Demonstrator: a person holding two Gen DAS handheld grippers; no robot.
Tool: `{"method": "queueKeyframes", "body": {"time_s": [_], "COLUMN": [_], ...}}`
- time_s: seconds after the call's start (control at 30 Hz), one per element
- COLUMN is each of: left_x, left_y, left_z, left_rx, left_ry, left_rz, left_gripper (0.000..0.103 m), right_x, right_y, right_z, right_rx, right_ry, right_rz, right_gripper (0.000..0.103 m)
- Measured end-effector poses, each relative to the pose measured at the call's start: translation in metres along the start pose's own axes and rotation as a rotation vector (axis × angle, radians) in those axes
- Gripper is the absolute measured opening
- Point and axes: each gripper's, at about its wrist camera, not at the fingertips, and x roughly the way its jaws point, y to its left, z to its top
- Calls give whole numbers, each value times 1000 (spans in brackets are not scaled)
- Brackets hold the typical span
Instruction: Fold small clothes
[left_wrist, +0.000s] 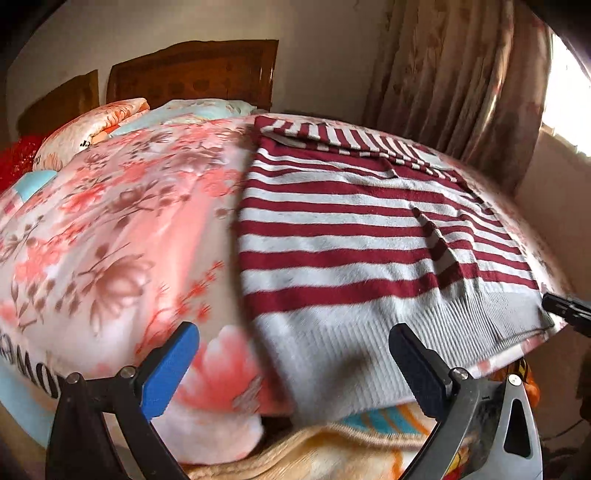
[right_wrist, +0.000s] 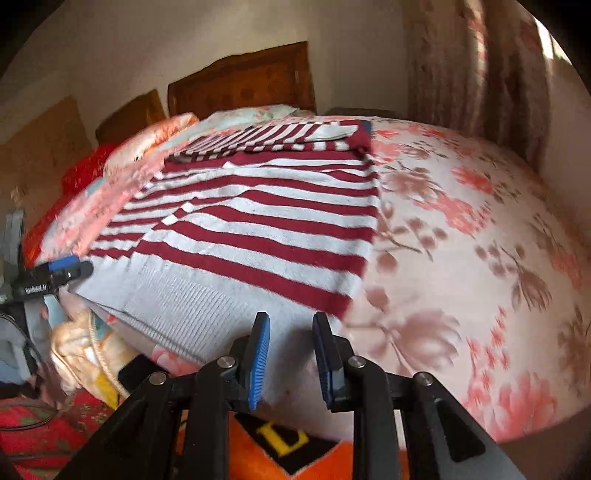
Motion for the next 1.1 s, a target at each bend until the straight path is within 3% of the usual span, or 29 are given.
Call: {"method": "queueKeyframes", "body": {"time_s": [0.17,0.37,0.57,0.7,0.83,0.9,0.97,1.1], "left_x": [-3,-6,-15,15,41,37,31,20], "left_y": [1,-14,-47,-84,-95,-97,-90,-75], "left_z": [-2,-2,40,50,32,20,15,5], "left_rx": [0,21,60,138,174,236,232,243], "left_ry": [-4,-11,-82,-20,72,65,91,96], "left_rz": [-27,-48,-41,-47,-46,-29,-48,-53], "left_gripper": [103,103,103,103,103,103,103,103], "right_x": [-8,-6,-3,21,45,50,44,25], "right_y": [-16,-10,14,54,93,109,114,91], "right_z": [-12,-9,11,31,33,25,21,15], "right_rx": [89,76,14,-84,-184,-270,-334,-299], "right_ry": [7,17,-31,-17,27,40,63,156], "right_rz": [21,26,-44,-7,38,20,4,40], "right_gripper": [25,25,25,25,25,25,26,27]}}
